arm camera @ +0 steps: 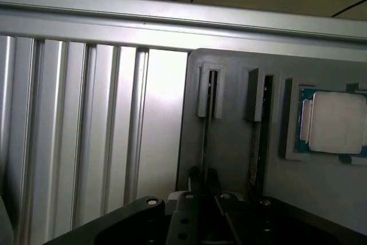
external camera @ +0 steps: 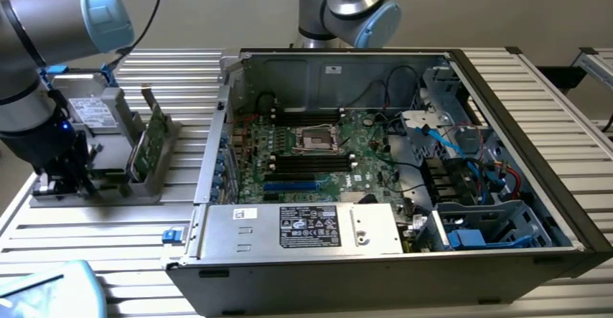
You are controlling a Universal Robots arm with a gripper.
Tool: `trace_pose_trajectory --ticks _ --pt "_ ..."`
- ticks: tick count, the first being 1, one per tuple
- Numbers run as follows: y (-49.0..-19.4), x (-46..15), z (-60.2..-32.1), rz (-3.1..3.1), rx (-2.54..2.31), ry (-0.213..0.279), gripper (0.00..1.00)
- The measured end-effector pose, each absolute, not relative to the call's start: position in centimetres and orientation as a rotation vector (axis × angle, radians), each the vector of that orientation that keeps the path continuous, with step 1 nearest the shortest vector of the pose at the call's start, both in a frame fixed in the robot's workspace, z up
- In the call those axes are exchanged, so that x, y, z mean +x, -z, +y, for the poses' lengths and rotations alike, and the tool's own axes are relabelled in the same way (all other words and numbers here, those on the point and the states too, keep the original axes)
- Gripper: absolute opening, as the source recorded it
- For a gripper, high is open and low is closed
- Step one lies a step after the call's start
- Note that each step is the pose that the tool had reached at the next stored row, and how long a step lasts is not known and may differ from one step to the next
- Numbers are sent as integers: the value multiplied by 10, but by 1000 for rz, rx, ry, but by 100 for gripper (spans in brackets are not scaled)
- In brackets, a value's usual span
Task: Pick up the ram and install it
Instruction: 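Pick up the ram and move it above insertion slot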
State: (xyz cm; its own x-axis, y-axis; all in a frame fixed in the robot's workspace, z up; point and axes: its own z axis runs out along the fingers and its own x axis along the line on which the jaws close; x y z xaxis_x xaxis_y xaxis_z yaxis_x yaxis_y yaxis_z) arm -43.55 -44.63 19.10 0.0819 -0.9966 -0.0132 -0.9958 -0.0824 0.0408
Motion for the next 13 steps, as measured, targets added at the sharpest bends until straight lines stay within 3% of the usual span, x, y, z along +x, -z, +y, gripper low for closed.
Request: trace_pose_trajectory --ticks 13 --pt "-216 -435 -446 -2114 2295 59 14"
